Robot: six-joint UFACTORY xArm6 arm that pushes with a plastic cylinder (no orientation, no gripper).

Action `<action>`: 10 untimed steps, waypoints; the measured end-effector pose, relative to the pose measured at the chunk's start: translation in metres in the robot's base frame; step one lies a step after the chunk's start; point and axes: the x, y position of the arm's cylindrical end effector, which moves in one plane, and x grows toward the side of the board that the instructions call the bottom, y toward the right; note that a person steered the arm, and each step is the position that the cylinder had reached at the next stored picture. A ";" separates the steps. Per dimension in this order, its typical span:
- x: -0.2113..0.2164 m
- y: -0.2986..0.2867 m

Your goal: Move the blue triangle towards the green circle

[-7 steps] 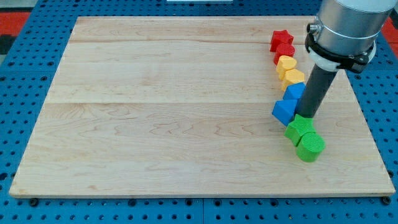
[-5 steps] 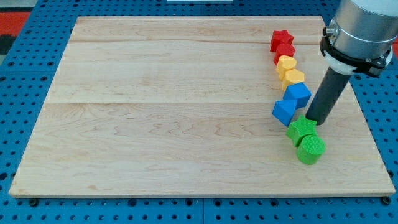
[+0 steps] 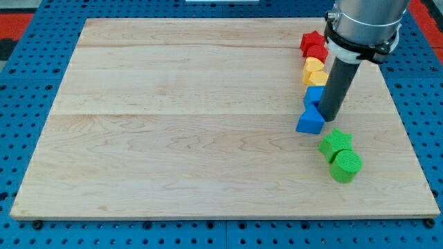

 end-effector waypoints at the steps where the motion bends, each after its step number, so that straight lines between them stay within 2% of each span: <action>1: -0.009 -0.023; 2: -0.011 -0.042; 4: 0.023 -0.049; 6: 0.015 -0.094; 9: 0.079 -0.094; 10: 0.079 -0.090</action>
